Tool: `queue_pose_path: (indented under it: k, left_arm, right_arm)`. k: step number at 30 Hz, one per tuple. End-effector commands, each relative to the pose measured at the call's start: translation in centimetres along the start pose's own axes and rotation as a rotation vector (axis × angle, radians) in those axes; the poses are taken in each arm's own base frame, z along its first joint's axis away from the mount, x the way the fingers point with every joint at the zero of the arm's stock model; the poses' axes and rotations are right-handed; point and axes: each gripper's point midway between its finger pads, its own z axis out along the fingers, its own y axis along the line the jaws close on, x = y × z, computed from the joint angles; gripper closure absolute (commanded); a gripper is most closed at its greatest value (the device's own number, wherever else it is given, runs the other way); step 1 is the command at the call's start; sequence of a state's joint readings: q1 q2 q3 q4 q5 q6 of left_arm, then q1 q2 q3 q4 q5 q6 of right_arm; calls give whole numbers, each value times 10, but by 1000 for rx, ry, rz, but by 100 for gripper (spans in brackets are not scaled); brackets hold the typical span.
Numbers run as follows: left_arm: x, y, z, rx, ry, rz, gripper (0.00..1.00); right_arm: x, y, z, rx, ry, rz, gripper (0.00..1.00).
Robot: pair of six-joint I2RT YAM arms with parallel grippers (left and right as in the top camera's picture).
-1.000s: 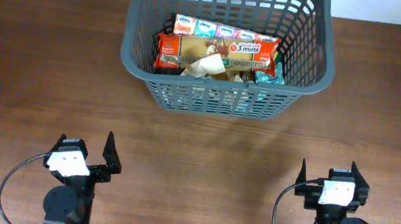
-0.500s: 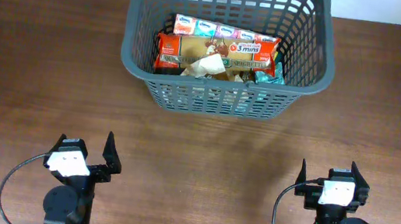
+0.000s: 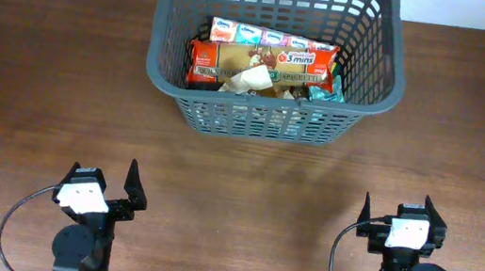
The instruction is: Pack container
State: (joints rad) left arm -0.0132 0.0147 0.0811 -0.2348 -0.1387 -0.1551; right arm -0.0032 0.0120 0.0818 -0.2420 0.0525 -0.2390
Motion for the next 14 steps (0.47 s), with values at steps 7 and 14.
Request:
queue_pose_path:
  k: [7, 14]
  left_arm:
    - [0, 1, 0, -6, -9, -9, 1]
    - [0, 1, 0, -6, -9, -9, 1]
  right_arm:
    - [3, -3, 0, 16, 6, 4, 1]
    - [3, -3, 0, 16, 6, 5, 1]
